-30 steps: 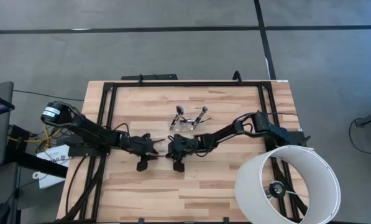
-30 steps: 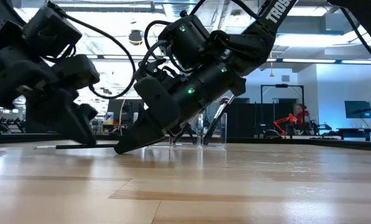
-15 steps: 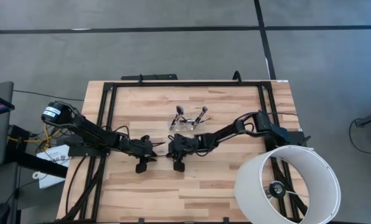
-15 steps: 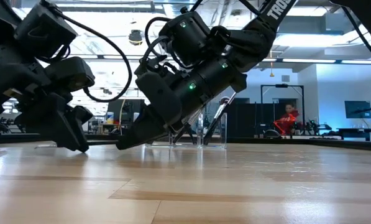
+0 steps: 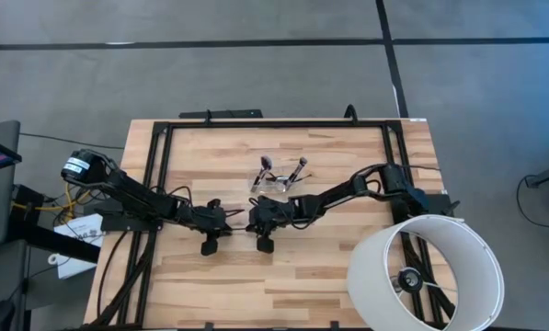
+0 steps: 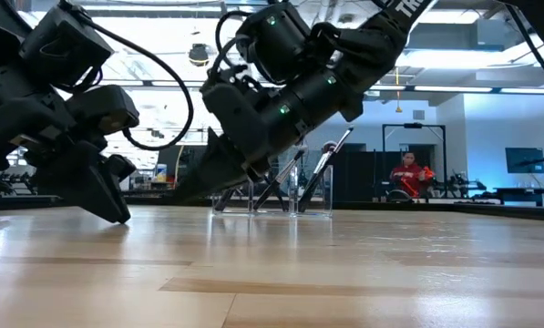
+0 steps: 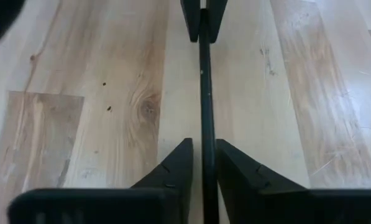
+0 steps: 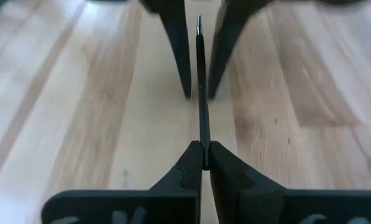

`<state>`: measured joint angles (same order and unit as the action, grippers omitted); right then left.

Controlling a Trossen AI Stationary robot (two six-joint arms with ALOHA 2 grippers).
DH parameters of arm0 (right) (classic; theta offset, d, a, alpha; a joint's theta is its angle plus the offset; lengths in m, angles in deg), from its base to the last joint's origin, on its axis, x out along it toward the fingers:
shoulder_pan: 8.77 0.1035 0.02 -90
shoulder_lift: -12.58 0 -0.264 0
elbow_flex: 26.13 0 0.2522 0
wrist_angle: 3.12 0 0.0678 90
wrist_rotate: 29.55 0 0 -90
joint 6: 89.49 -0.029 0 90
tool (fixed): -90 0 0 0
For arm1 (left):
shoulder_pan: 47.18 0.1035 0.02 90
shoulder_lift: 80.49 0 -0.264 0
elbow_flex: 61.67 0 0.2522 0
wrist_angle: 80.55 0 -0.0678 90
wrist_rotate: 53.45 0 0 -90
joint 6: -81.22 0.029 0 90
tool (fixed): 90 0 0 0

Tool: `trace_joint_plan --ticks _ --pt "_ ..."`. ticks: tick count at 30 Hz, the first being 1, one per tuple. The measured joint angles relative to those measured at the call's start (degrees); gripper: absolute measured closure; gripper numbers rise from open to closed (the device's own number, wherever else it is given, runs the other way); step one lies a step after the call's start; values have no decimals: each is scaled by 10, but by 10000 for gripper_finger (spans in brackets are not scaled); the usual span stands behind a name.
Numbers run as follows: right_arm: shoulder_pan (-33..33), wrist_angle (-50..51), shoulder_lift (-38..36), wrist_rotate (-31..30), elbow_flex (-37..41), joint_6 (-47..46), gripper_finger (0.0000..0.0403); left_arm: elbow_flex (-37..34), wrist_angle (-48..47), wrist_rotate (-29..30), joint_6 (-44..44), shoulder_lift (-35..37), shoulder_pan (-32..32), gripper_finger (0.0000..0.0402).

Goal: Put items in baskets/containers
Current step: Put the liner brush into the transparent organizer

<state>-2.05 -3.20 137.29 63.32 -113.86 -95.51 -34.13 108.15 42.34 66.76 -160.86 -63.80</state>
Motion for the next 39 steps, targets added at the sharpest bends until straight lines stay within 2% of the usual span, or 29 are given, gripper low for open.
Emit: trace_joint_plan --ticks 6,15,22,25,29,34,39 --pt "0 29 0 1 0 0 396 0 0 4 0 0 0 357" --pt "0 37 1 2 0 0 396 0 0 4 0 0 0 342" --pt "0 36 1 1 0 4 394 0 0 15 0 0 0 385" --pt "-1 36 1 1 0 4 388 -1 0 26 1 0 0 380" --pt "0 42 -2 2 0 11 372 -1 0 32 1 0 0 375" --pt "0 116 -33 -4 0 61 342 11 -4 40 5 10 1 387" --pt "0 199 -74 -50 0 67 309 40 -27 33 5 17 1 373"
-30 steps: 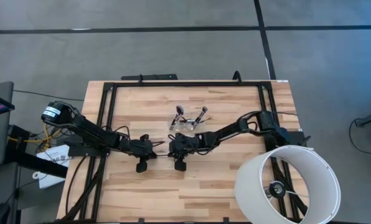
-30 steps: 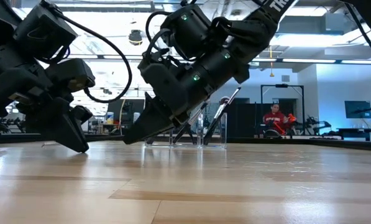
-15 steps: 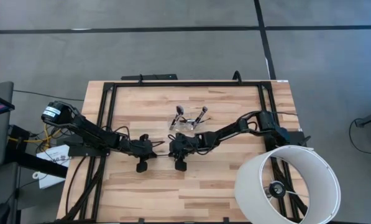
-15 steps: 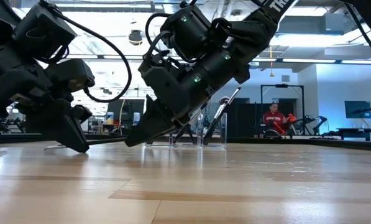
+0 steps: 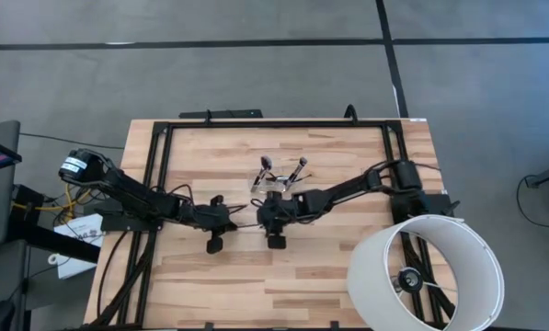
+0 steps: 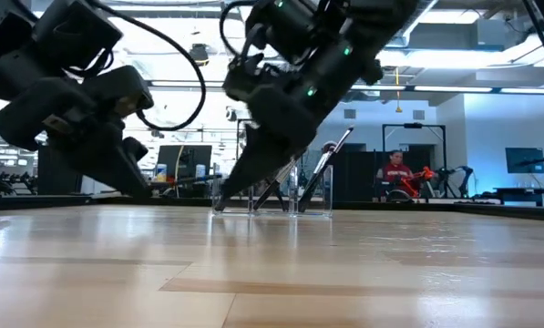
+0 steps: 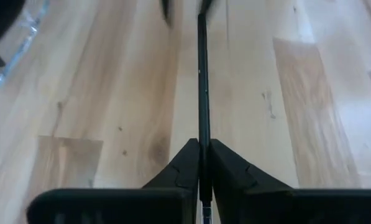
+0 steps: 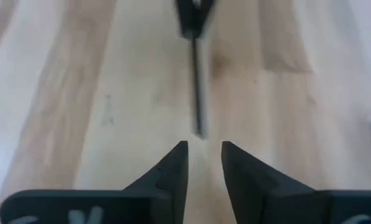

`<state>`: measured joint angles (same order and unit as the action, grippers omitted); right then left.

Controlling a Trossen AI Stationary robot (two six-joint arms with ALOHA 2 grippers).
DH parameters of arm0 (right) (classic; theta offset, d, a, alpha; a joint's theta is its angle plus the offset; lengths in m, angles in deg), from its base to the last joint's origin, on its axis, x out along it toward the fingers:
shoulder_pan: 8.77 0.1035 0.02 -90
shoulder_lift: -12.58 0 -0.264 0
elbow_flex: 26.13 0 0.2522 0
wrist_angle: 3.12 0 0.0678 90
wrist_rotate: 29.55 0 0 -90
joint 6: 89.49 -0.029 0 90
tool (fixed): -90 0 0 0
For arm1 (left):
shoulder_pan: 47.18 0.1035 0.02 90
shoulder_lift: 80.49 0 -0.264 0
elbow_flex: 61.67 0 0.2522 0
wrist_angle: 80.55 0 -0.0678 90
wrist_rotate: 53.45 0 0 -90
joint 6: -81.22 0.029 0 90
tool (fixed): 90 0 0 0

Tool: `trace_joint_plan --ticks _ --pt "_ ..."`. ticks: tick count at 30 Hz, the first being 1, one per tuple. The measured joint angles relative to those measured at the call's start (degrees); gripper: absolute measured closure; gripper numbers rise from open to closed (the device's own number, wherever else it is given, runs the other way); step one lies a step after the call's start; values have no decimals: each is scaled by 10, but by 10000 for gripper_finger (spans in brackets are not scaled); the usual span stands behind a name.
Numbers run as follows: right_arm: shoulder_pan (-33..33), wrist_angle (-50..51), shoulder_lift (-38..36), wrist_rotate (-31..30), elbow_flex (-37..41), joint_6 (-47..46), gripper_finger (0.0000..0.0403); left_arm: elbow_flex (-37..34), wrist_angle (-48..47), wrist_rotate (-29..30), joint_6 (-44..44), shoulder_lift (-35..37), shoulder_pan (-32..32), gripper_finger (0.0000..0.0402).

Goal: Put items in baskets/containers
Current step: Put the liner brush into the transparent organizer

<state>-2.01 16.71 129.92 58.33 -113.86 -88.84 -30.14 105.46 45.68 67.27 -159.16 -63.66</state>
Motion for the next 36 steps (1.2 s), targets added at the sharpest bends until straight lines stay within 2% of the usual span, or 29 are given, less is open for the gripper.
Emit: trace_joint_plan --ticks 6,10,15,20,28,32,36 --pt "3 89 -70 -58 0 0 272 37 -73 6 0 -2 0 385" --pt "12 17 -88 -53 -1 8 252 56 -71 8 1 -2 11 375" --pt "23 -69 -54 -21 -2 31 242 72 -69 9 15 -2 25 371" --pt "27 -82 -12 -57 -5 82 241 78 -69 8 17 -1 28 383" --pt "19 -123 19 -73 -7 118 245 79 -68 7 17 -1 28 370" --pt "14 -124 20 -73 -7 119 265 79 -68 7 16 -1 28 381" --pt "7 -131 20 -68 -7 119 297 79 -68 7 8 -1 33 375"
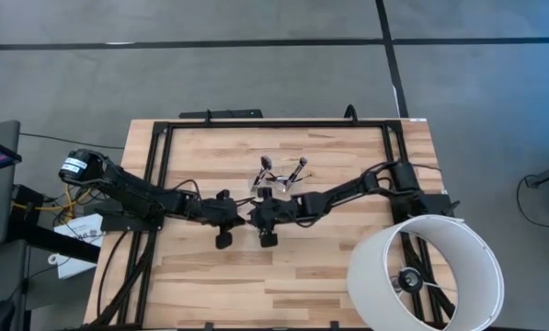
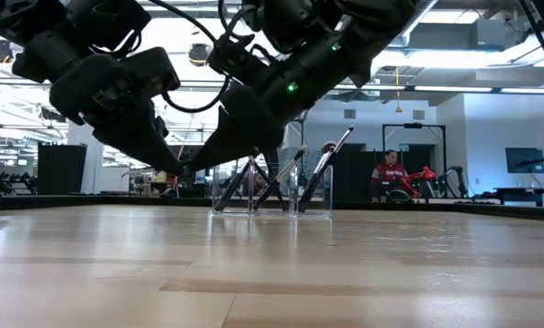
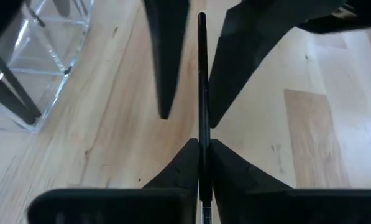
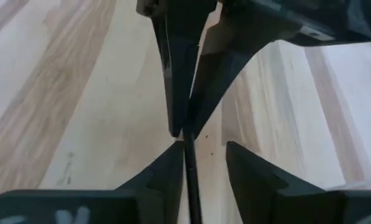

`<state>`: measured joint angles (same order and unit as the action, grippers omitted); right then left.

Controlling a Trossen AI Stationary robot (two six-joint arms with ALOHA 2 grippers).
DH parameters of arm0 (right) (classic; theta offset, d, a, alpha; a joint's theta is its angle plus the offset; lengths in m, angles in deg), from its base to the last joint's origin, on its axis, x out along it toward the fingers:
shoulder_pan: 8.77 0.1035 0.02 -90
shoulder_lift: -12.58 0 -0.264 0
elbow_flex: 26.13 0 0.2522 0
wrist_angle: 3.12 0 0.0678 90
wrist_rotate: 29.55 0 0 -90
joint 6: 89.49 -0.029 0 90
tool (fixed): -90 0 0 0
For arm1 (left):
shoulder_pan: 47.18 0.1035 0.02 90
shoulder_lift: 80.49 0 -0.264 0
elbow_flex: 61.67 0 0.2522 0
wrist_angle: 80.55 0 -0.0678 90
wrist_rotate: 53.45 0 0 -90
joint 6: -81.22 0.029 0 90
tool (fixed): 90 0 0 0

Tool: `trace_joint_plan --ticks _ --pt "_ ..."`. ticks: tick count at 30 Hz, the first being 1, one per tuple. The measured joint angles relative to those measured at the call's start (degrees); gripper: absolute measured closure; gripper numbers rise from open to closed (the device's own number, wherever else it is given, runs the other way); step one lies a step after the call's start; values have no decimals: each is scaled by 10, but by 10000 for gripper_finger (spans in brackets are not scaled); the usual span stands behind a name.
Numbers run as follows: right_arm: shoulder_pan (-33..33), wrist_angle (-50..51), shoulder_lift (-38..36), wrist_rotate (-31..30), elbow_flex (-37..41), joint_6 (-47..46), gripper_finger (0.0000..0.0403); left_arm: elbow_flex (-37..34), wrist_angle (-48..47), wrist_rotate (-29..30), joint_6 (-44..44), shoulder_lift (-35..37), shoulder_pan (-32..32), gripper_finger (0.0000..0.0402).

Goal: Put items in baskets/containers
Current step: Put the liner brush into the transparent organizer

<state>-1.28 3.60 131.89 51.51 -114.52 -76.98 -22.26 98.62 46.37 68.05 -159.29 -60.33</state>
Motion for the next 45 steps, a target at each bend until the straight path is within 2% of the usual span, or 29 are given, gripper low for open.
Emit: trace_joint_plan --ticks 2,6,10,16,20,25,31,37,41,45 --pt "-4 5 0 9 0 0 313 0 0 0 -7 0 6 368" --pt "-11 12 0 64 0 0 348 0 0 -4 -8 0 15 368" --pt "-11 10 0 66 0 0 390 0 0 -15 -8 0 22 376" --pt "-19 28 0 71 0 -42 382 0 0 -15 -8 0 23 355" --pt "-28 72 0 69 0 -78 395 0 0 -9 23 0 22 340" --pt "-36 135 -6 30 0 -111 386 0 -1 65 46 22 22 335" --pt "-42 214 -92 -85 0 -111 396 0 1 149 56 109 23 335" --pt "-42 224 -207 -114 2 -74 390 -1 -1 155 55 203 22 335" --pt "-50 139 -270 -152 47 -43 396 -1 0 155 54 238 22 335" --pt "-70 -78 -289 -143 164 -20 391 -1 -1 155 54 245 22 334"
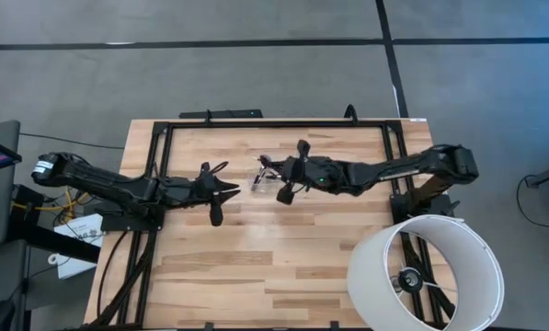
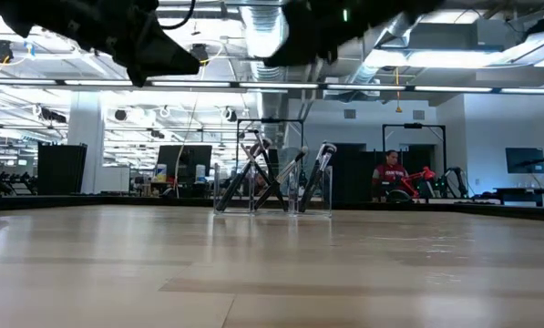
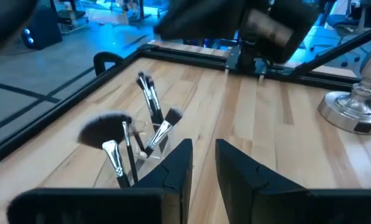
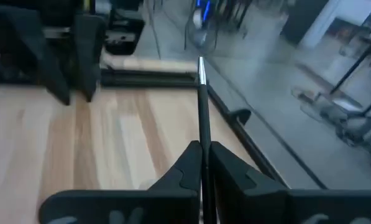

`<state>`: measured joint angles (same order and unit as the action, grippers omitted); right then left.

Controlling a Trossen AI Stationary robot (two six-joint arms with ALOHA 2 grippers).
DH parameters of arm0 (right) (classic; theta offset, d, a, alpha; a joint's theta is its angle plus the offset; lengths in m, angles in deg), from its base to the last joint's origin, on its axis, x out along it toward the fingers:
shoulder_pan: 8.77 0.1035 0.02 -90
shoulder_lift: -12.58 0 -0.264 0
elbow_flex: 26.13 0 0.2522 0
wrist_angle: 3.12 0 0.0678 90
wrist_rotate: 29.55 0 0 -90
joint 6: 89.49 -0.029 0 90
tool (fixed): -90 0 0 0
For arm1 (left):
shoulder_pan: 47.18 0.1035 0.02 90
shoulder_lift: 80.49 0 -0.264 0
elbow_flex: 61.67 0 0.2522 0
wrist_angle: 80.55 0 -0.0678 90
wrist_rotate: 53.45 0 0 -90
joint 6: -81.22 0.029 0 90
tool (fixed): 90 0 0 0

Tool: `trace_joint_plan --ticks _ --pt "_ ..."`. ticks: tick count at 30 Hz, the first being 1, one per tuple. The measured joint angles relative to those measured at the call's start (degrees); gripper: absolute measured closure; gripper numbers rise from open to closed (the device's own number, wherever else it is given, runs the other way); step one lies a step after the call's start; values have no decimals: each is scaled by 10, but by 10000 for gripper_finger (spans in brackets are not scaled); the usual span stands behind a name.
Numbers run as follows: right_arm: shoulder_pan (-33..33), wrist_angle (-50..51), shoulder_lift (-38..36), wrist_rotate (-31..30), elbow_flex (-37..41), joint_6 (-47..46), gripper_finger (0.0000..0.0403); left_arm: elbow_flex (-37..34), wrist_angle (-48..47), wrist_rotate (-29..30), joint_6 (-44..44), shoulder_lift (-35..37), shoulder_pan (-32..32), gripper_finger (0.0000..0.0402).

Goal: Put items in baskets/containers
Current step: Put the liner brush into the transparent organizer

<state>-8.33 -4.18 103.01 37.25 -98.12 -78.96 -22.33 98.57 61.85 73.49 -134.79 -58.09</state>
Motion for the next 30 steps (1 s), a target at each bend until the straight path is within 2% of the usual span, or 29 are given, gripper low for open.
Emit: trace_joint_plan --ticks 2,5,8,10,13,16,25,30 --pt "-12 -124 15 34 67 -3 394 0 1 0 -1 -4 3 334" --pt "-27 -367 68 127 139 -32 398 0 6 0 3 -16 13 334" --pt "-35 -567 131 207 156 -48 391 0 50 0 27 -36 34 334" --pt "-36 -629 160 250 153 -62 388 -1 98 -6 48 -51 47 334" --pt "-40 -635 189 289 138 -77 391 -1 185 -53 97 -71 62 334" --pt "-44 -639 204 304 123 -88 398 0 238 -99 108 -85 75 334" --pt "-51 -633 202 322 117 -111 393 0 255 -149 110 -104 83 334" --pt "-51 -634 203 322 117 -111 396 -1 279 -155 115 -104 83 334"
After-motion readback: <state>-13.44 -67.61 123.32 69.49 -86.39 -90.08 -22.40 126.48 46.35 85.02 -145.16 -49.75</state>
